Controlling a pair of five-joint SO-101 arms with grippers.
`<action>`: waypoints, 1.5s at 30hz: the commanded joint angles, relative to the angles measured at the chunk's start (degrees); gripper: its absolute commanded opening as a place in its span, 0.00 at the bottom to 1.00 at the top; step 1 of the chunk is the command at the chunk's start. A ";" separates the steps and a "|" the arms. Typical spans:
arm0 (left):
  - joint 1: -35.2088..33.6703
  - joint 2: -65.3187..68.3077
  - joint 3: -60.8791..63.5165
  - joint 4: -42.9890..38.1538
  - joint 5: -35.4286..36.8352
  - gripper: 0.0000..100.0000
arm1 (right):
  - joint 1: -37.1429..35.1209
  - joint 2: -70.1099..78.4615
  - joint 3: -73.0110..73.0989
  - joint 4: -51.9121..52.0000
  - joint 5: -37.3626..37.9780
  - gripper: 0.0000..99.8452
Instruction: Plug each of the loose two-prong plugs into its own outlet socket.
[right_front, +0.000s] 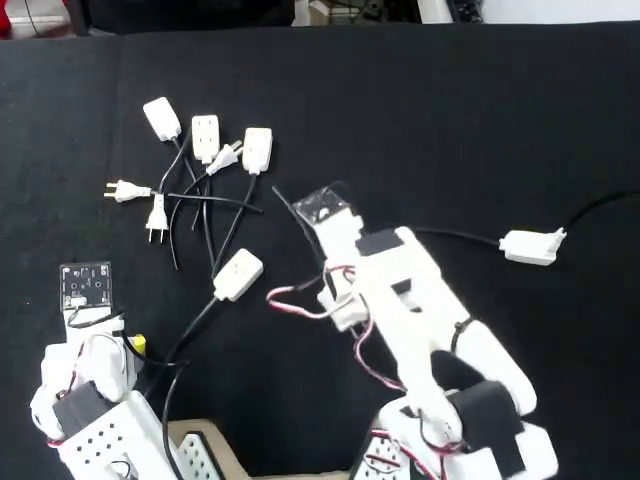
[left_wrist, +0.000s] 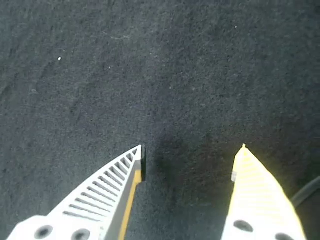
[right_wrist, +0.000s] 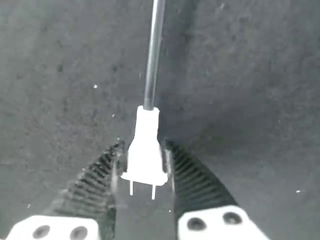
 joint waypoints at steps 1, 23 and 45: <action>0.66 -0.18 -0.40 -0.88 0.18 0.29 | -1.32 -2.68 -0.13 -0.97 0.26 0.01; 0.75 -0.18 -0.40 -0.88 0.18 0.29 | 1.85 -3.12 -1.54 -0.44 3.96 0.24; 0.75 -0.18 -0.40 -0.88 0.18 0.29 | 0.70 0.75 2.59 -4.57 4.04 0.22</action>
